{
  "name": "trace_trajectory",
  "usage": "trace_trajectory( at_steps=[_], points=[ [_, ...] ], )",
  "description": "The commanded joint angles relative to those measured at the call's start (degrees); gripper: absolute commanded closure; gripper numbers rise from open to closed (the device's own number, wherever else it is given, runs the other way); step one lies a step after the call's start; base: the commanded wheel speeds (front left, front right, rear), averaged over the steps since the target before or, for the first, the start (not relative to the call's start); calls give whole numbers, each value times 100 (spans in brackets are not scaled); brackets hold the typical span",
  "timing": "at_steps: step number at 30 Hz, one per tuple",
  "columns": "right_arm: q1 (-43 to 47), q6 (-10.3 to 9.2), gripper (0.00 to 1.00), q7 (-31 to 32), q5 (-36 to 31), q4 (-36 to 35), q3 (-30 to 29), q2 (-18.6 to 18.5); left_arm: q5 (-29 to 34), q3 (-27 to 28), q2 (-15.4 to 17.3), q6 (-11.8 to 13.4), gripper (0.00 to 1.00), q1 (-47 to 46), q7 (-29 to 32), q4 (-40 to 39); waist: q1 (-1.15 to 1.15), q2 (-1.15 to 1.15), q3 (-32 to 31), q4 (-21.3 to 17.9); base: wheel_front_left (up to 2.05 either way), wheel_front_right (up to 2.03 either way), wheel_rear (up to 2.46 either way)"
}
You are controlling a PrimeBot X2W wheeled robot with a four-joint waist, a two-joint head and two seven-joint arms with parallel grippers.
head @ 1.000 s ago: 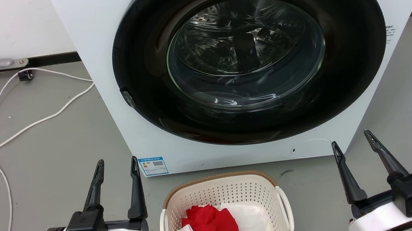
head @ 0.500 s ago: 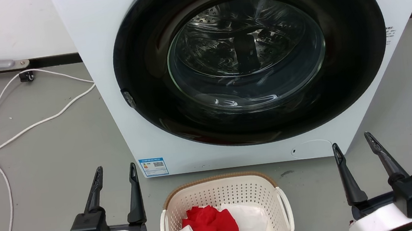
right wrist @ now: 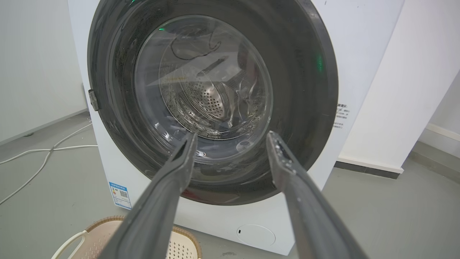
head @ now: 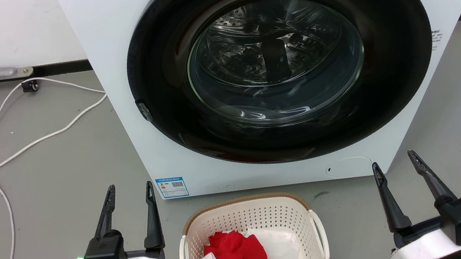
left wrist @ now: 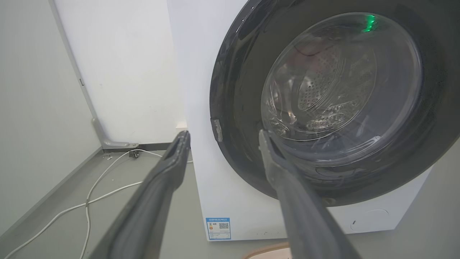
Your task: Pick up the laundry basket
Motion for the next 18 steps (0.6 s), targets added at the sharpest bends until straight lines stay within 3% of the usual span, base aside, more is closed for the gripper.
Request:
trace_trajectory(
  at_steps=[1, 18],
  points=[
    [48, -4, 0, -16, 30, 9, -6, -17, 19, 2, 7, 25, 0, -52, -16, 11, 0, 0, 2, 0, 0, 0, 0],
    [19, -3, 0, -16, 48, 20, -1, -17, 22, 36, 7, 7, 0, -44, -16, 23, 0, 0, 50, -10, 0, 0, 0]
  ],
)
